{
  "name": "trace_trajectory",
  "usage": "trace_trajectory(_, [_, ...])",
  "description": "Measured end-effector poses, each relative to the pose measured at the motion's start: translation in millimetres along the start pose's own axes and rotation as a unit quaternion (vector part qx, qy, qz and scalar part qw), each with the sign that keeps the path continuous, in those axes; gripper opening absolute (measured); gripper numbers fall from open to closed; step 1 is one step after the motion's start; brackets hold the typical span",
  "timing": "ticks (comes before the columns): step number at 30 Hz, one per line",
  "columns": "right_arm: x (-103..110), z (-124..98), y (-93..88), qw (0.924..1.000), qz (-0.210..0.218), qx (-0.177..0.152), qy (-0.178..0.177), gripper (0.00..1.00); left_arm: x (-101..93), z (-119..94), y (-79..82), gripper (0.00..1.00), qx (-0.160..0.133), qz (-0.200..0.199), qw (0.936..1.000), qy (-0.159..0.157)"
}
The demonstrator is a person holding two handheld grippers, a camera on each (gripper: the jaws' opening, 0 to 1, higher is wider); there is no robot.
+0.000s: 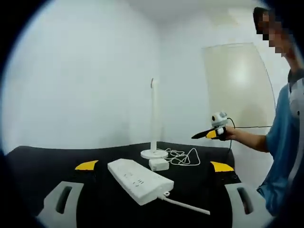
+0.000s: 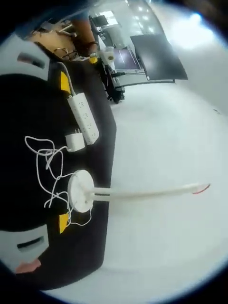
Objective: Insert the desk lamp plug into the socket, turn on the power strip switch, turn on the lamp switch, then turn off the lamp switch, turn off the power strip switch, and remove the plug from the socket.
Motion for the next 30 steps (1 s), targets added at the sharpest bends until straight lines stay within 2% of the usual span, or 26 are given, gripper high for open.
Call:
trace_trajectory(5, [2, -4, -9.3, 0.9999, 0.011, -0.003, -0.001, 0.96, 1.5, -14, 3.9, 0.89, -0.011, -0.019, 0.9997, 0.009])
trace_trajectory(9, [3, -8, -16.1, 0.9998, 0.018, -0.003, -0.003, 0.96, 2.9, -26, 7.6, 0.89, 0.008, -0.011, 0.9998, 0.016])
trace_trajectory(11, [2, -12, -17.7, 0.9997, 0.022, -0.008, -0.006, 0.96, 1.8, -33, 11.7, 0.89, 0.004, -0.01, 0.9999, 0.011])
trace_trajectory(14, [0, -19, -21.9, 0.9993, 0.029, -0.02, -0.012, 0.96, 5.5, -45, 19.5, 0.89, -0.009, -0.032, 0.9992, 0.02])
trace_trajectory(18, [-11, -26, -28.2, 0.9975, 0.048, -0.045, -0.026, 0.96, 6.1, -60, 22.2, 0.89, 0.006, -0.042, 0.9988, 0.023])
trace_trajectory(21, [-14, -30, -37.3, 0.9958, 0.055, -0.056, -0.046, 0.96, 7.0, -72, 21.1, 0.89, 0.011, -0.048, 0.9976, 0.048])
trace_trajectory(25, [-16, -27, -54.2, 0.9962, 0.045, -0.037, -0.065, 0.96, -2.1, -88, 18.1, 0.89, 0.035, -0.03, 0.9966, 0.068])
trace_trajectory(28, [-15, -19, -66.7, 0.9971, 0.038, -0.022, -0.062, 0.96, 6.5, -108, 21.0, 0.89, 0.041, -0.022, 0.9958, 0.079])
trace_trajectory(30, [-14, -15, -75.3, 0.9971, 0.044, -0.017, -0.059, 0.96, 8.6, -112, 22.8, 0.89, 0.042, -0.021, 0.9954, 0.083])
Point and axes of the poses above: the point that each gripper's makers call its tool centre point, and the gripper's own axes: z roughly forward along the fingers, x roughly to its left, y roughly out of its top, the point moved 5 cm from there along -z, roughly backward along the fingers, and after that the axes turned 4 degrees about -y, right-handed, at the moved point
